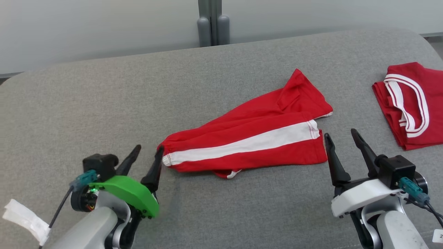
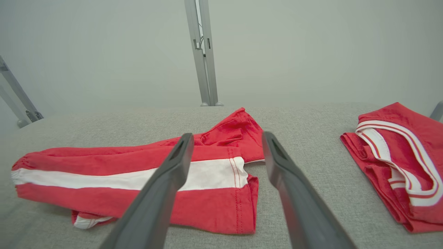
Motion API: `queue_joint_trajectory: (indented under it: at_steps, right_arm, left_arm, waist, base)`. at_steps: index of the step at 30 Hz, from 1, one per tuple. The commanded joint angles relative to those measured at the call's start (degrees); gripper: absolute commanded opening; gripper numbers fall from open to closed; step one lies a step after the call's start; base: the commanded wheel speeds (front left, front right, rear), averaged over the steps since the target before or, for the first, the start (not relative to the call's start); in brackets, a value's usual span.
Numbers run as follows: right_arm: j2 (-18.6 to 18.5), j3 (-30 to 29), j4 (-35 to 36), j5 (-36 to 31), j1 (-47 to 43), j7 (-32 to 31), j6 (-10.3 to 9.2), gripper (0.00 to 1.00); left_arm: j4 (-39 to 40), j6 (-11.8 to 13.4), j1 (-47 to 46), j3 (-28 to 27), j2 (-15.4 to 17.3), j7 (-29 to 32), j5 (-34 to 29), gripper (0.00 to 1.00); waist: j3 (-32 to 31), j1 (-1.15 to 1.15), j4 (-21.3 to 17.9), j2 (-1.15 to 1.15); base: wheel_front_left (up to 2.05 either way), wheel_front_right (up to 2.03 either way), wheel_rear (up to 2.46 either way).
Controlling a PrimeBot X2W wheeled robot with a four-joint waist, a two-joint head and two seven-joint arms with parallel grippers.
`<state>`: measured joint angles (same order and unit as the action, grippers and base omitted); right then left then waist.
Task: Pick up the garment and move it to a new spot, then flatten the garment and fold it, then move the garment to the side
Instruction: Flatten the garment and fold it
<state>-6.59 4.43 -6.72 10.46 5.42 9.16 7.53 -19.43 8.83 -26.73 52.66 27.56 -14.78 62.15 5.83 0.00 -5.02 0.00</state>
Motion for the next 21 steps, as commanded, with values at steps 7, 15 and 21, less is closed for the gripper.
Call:
queue_joint_trajectory:
  at_steps: [7, 15, 21]
  right_arm:
    - [0.2, -2.3, 0.8, -0.1, -1.9, -0.2, -0.10, 1.00]
    - [0.4, -3.9, -0.4, 0.2, -2.8, 0.6, -0.09, 1.00]
    - [0.3, -4.5, -2.9, 0.5, -2.0, 1.8, -0.09, 1.00]
  left_arm:
    - [7.7, -0.7, 11.9, -24.7, -7.2, -0.4, -14.0, 1.00]
    - [10.0, -7.1, 21.6, -38.9, -14.8, -0.4, -30.0, 1.00]
    - [7.9, -9.4, 25.3, -43.9, -17.5, -0.4, -36.6, 1.00]
  waist:
    - [-3.3, 0.00, 3.7, 0.00]
    - [-5.8, 0.00, 5.4, 0.00]
    - [-7.0, 0.00, 5.7, 0.00]
  base:
    - [0.00, 0.00, 0.00]
    - [0.00, 0.00, 0.00]
    - [0.00, 0.00, 0.00]
